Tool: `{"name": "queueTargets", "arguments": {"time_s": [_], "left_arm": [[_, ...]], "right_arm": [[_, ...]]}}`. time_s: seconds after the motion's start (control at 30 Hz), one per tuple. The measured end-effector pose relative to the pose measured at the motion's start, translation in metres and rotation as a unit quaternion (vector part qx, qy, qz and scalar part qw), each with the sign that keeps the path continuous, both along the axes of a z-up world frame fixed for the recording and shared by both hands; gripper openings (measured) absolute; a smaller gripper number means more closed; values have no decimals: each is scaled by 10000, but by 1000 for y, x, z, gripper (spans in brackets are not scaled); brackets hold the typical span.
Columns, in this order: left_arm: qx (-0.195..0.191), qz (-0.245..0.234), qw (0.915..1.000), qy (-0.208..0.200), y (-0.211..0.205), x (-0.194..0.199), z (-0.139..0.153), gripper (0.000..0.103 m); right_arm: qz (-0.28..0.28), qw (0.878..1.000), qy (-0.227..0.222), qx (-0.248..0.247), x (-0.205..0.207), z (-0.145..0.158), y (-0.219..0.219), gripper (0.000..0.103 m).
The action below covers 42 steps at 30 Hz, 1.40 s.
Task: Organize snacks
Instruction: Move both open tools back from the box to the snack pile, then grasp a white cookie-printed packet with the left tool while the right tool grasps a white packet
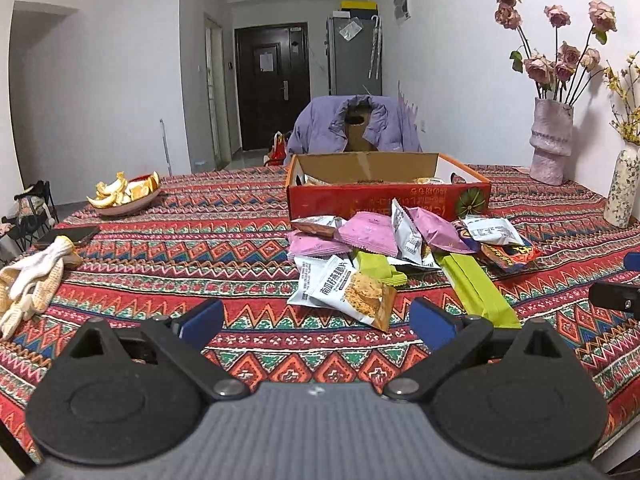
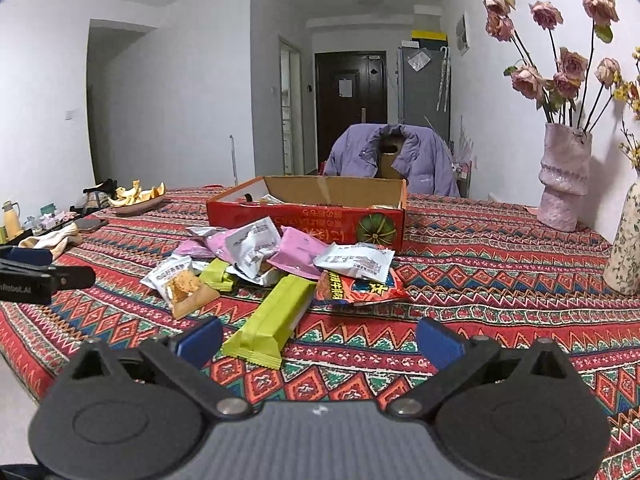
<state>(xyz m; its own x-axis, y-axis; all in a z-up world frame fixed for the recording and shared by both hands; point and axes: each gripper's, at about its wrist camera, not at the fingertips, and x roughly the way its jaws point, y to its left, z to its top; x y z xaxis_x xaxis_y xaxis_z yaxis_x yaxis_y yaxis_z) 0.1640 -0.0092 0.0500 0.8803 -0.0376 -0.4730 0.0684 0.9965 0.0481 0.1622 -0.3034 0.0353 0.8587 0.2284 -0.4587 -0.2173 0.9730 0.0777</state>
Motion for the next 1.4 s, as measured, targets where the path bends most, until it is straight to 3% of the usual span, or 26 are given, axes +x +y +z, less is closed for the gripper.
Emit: {"name": "queueTargets", "arguments": {"time_s": [0.33, 0.5, 0.73, 0.87, 0.93, 1.03, 1.13, 1.27, 1.4], "left_arm": [[-30, -213, 9994, 264, -10, 50, -5, 101], [53, -557, 9980, 310, -26, 75, -7, 100], [334, -508, 9966, 548, -33, 105, -32, 99], [388, -742, 9930, 831, -40, 119, -49, 99], [499, -743, 9922, 862, -44, 124, -53, 96], [929, -768, 9899, 750, -54, 128, -61, 79], [1160, -852, 9876, 635, -60, 126, -63, 75], [989, -806, 9897, 650, -57, 126, -58, 61], [812, -818, 9908, 715, -52, 125, -55, 55]], "right_arm": [[-230, 9992, 328, 38, 47, -12, -4, 103], [-255, 9988, 411, -38, 74, -12, -2, 102], [-203, 9987, 454, -102, 113, -11, 1, 100], [-215, 9984, 523, -47, 145, -15, 4, 97], [-258, 9978, 596, 113, 163, -21, 5, 93], [-384, 9967, 679, 239, 185, -30, 10, 92], [-426, 9965, 692, 212, 199, -42, 18, 91], [-499, 9973, 542, 81, 197, -46, 20, 79], [-499, 9972, 563, 9, 190, -44, 14, 68]]}}
